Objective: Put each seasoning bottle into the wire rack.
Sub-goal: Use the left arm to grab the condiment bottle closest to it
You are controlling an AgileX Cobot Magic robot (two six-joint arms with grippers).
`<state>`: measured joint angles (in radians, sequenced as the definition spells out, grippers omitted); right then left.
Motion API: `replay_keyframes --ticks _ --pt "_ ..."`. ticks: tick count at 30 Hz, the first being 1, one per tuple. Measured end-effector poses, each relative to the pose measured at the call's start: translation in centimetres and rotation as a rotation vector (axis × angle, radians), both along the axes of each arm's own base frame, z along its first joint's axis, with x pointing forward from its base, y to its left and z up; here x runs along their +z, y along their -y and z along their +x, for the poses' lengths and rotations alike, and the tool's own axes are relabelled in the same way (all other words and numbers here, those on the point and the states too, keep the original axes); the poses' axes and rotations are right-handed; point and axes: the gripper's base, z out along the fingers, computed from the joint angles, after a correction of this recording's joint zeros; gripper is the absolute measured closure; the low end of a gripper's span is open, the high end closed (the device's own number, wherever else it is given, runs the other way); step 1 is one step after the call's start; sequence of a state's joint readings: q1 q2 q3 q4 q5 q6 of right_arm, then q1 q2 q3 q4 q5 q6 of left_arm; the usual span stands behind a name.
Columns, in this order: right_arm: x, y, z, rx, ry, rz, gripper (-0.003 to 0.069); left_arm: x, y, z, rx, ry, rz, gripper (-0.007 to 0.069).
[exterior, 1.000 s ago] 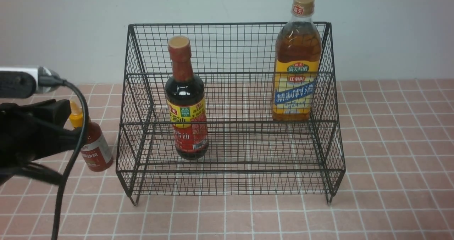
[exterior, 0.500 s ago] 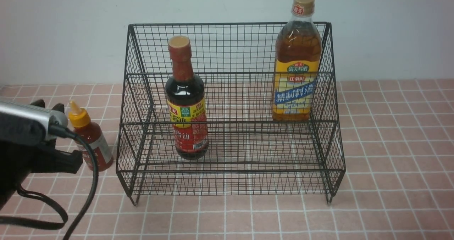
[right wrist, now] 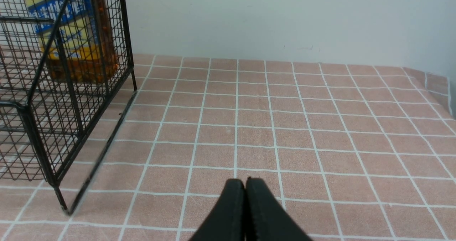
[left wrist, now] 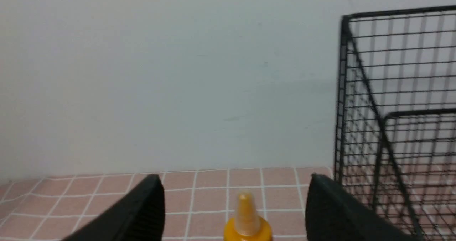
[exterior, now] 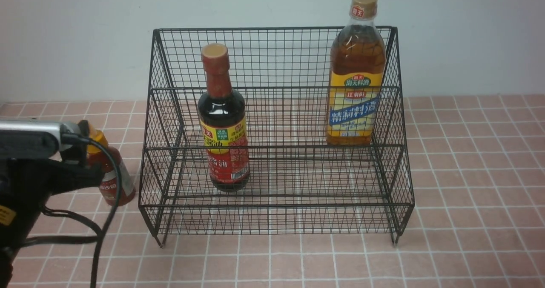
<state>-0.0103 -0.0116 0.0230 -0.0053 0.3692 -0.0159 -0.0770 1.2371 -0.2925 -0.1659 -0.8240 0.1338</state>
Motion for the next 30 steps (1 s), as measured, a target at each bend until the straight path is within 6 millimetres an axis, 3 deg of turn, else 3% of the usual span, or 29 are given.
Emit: replay_keyframes --ticks 9,30 --pt "0.0 0.0 0.0 0.0 0.0 0.0 0.0672 -1.9 -1.1 2.3 -0.029 -0.074 -0.063 0.0137" --pt "0.0 0.0 0.0 0.0 0.0 0.0 0.0672 -4.7 -1.1 8.2 -0.082 -0.144 -0.063 0.0137"
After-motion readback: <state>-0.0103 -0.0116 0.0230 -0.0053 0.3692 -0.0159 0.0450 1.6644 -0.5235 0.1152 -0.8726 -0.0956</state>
